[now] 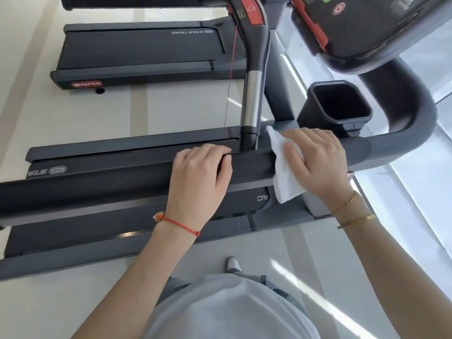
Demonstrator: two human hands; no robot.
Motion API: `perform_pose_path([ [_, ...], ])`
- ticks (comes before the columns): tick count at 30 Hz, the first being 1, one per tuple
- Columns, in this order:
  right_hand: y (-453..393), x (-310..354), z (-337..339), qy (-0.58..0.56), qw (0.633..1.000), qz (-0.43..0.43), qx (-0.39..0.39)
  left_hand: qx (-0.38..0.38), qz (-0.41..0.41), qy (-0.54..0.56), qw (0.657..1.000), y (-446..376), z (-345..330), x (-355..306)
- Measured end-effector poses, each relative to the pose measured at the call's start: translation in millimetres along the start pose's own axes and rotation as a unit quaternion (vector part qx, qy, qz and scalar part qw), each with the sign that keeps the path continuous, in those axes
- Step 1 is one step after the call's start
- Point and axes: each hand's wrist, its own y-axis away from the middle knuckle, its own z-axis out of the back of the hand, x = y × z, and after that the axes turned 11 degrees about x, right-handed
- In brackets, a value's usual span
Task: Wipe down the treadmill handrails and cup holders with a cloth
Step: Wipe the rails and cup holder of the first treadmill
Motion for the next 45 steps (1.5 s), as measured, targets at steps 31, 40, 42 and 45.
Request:
perform_pose_path([
  [31, 8, -58, 2, -0.008, 0.999, 0.023, -0.024, -0.063, 0.043, -0.101, 0.992, -17, -32, -31],
  [40, -4, 6, -20, -0.028, 0.991, 0.133, -0.002, -0.077, 0.036, -0.125, 0.988, -17, -36, -28],
  [42, 4, -17, -14, -0.011, 0.988, 0.151, -0.011, -0.068, 0.035, -0.117, 0.990, -17, -36, -27],
  [45, 13, -58, -3, 0.001, 0.996, 0.070, -0.051, -0.063, 0.038, -0.109, 0.991, -17, -34, -29],
])
